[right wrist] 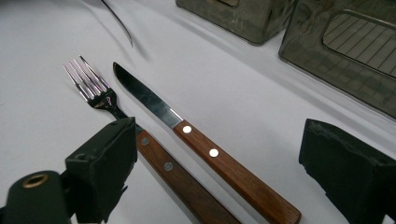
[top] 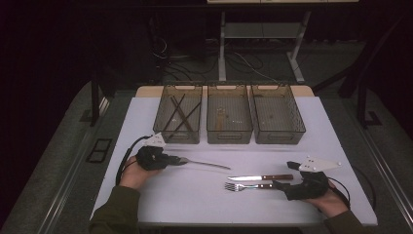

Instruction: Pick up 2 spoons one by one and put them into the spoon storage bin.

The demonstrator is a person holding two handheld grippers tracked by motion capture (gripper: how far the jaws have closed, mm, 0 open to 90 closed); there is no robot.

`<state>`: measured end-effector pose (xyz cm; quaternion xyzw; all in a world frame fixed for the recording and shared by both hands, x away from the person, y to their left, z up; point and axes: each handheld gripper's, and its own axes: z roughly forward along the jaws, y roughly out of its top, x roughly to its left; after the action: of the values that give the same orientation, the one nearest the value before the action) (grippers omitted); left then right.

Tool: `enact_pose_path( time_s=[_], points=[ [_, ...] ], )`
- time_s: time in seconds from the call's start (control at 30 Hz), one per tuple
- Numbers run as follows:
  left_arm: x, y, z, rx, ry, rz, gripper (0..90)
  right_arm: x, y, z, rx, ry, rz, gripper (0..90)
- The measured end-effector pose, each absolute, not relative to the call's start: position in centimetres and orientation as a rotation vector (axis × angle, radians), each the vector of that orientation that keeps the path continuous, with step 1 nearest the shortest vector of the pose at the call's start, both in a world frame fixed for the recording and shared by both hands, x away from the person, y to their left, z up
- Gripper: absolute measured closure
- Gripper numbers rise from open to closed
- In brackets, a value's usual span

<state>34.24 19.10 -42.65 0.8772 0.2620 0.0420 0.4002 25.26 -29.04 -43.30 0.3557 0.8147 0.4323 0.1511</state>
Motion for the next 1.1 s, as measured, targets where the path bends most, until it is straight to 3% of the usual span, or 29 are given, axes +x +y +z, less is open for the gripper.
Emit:
enact_pose_path(
  time_s=[0.6, 1.1],
  points=[
    [34.1, 17.7, -40.3, 2.128, 0.72, 0.183, 87.4, 25.3, -29.0, -43.3, 1.026, 2.335, 1.241, 11.7],
    [37.6, 15.1, -36.7, 2.082, 0.716, 0.276, 87.4, 25.3, -29.1, -43.3, 1.031, 2.334, 1.248, 11.6]
  ],
)
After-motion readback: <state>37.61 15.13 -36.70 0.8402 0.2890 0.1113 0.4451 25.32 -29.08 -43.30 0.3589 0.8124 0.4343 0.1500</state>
